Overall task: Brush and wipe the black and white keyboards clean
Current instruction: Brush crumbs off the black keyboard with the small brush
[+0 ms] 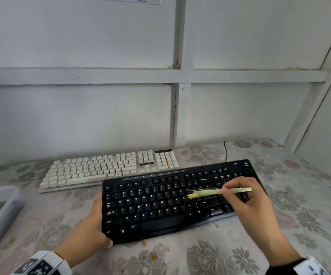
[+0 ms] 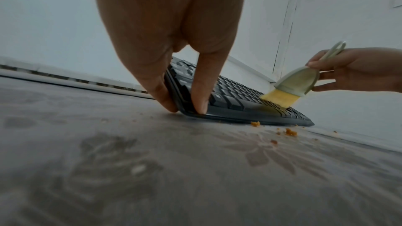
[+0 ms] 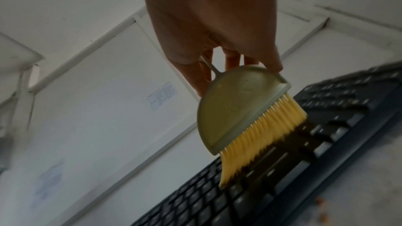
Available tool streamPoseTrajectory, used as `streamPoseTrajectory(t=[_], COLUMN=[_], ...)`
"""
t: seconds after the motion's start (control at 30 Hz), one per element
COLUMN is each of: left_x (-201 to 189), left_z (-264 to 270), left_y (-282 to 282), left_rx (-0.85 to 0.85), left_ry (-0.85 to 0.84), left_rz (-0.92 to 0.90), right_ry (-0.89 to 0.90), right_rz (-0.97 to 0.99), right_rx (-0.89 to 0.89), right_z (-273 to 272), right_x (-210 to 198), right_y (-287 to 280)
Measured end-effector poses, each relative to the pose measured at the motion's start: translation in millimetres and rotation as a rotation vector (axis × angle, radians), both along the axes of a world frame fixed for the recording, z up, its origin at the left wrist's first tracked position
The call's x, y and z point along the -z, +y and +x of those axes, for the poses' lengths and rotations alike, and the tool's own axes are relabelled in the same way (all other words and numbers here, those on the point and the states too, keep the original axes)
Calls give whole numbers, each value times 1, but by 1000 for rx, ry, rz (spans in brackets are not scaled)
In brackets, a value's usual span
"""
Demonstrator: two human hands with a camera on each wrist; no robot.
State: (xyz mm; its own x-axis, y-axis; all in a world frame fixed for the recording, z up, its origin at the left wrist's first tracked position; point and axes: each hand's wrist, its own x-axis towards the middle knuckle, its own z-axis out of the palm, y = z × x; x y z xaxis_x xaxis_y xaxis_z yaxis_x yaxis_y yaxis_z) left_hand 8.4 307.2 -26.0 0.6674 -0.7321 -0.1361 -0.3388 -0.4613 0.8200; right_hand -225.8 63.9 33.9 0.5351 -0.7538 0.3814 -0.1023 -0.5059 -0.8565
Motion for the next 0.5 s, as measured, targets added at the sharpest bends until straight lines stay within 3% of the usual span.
streamPoseTrajectory(t=[0.1,0.27,0.43,0.5], left_x=[1,9,5,4], left_z=[1,7,4,3], left_y=[0,1,0,0], left_rx=[6,-19,1,0], left_ry=[10,9,-14,-29], left_rz=[0,-2,12,22], right_ry=[-3,-33,1,-23], right_rz=[-15,-24,-41,-38], right_rx=[44,-173,16,-14], right_z=[-7,5,-4,-4], right_x=[-9,-1,1,-3], right_y=[-6,15,0,2])
